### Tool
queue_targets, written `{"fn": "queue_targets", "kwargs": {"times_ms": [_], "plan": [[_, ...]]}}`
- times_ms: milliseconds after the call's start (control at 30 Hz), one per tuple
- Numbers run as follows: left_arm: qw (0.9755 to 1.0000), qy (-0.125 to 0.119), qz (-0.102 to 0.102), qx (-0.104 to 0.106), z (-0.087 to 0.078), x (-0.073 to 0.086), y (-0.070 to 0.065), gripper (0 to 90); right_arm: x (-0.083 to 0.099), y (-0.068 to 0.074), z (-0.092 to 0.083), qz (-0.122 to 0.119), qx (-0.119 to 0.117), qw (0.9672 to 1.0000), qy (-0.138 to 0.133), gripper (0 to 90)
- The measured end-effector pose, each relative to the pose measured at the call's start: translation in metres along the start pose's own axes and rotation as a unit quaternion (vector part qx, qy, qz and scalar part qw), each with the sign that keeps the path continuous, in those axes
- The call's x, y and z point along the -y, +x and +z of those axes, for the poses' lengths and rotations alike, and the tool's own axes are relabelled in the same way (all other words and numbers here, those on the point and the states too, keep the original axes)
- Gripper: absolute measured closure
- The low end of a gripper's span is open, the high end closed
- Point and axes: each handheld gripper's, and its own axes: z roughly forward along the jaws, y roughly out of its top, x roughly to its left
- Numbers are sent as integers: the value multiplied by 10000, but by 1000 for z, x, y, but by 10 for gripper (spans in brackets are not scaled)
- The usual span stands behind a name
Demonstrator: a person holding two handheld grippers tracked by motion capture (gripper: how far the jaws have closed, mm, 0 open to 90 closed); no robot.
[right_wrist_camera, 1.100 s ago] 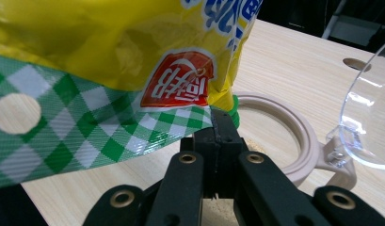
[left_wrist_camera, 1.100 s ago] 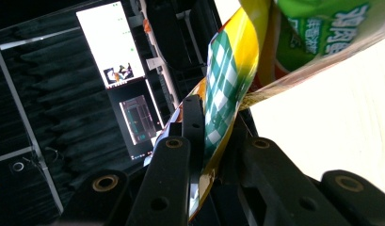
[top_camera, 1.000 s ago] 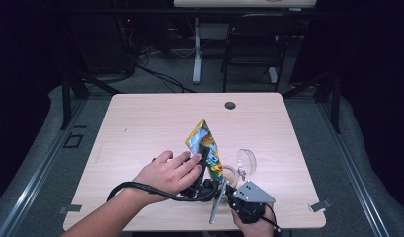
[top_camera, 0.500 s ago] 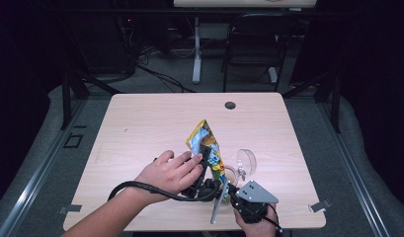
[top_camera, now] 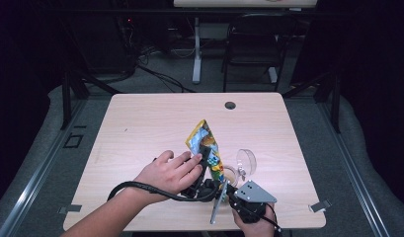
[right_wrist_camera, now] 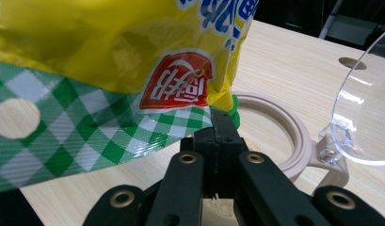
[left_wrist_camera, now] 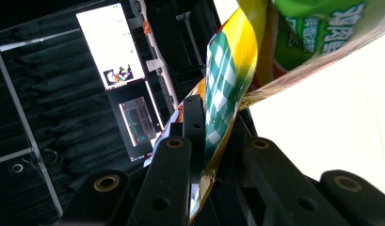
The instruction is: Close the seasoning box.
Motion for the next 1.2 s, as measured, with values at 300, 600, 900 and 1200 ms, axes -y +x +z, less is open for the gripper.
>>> {"fn": "queue_targets", "kwargs": {"times_ms": [300, 600, 900, 1200], "plan": [[9998, -23, -202, 59, 1, 6, -2, 862, -1, -3, 0, 55, 58, 10000, -52, 900], [9995, 0, -313, 101, 2, 10, -6, 866, -2, -2, 2, 10, 39, 10000, -16, 900], [9989, 30, -433, 153, 2, 13, -10, 869, -2, -3, 4, 10, 52, 10000, -19, 900], [9990, 46, -421, 121, 2, 16, -12, 872, -3, -3, 5, -11, 55, 10000, -15, 900]]}}
